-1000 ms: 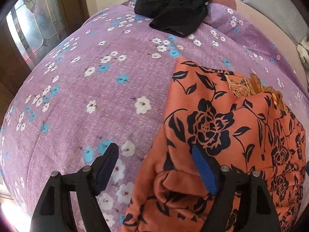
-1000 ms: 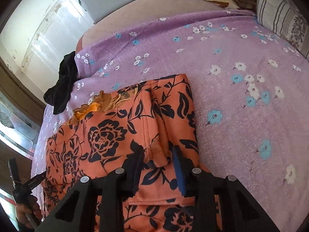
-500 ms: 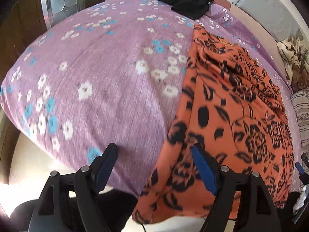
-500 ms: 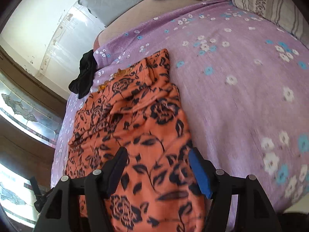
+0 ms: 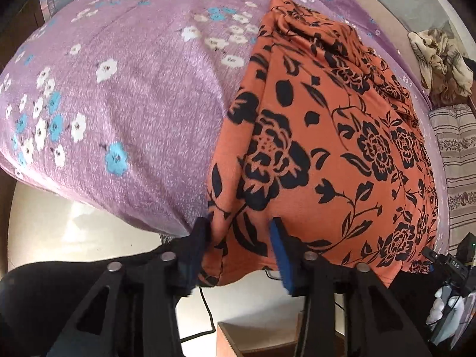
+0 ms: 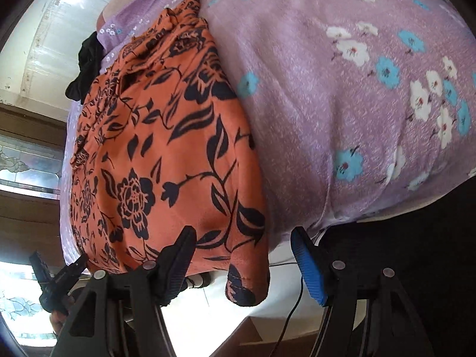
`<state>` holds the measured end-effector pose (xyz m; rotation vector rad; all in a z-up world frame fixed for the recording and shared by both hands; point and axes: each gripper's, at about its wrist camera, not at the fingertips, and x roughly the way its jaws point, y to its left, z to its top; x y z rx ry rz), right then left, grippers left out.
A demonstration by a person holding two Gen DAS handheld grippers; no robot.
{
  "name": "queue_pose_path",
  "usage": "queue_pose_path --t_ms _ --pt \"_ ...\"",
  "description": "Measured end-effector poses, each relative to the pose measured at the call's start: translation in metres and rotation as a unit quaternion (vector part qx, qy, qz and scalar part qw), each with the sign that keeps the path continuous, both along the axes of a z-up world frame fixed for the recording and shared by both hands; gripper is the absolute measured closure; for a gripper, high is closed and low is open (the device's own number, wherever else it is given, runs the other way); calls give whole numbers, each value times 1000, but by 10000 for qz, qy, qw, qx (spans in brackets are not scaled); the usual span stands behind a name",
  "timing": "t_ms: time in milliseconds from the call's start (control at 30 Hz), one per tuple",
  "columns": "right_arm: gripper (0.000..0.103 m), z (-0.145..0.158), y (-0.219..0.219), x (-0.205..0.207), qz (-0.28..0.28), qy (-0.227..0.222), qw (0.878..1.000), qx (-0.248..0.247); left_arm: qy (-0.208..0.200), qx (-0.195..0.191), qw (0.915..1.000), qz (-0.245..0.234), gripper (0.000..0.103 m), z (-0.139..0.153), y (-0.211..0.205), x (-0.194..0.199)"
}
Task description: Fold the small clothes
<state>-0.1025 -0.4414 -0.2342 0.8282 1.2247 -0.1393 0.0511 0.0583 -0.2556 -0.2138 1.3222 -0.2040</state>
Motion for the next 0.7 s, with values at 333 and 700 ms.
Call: queue_pose_path --t_ms 333,700 --pt "94 60 20 -2 985 -358 9931 -525 -114 -92 9996 -230 97 14 -17 -1" --pt "94 117 2 58 569 -1812 9790 736 -742 -1414 9864 -398 98 109 1 46"
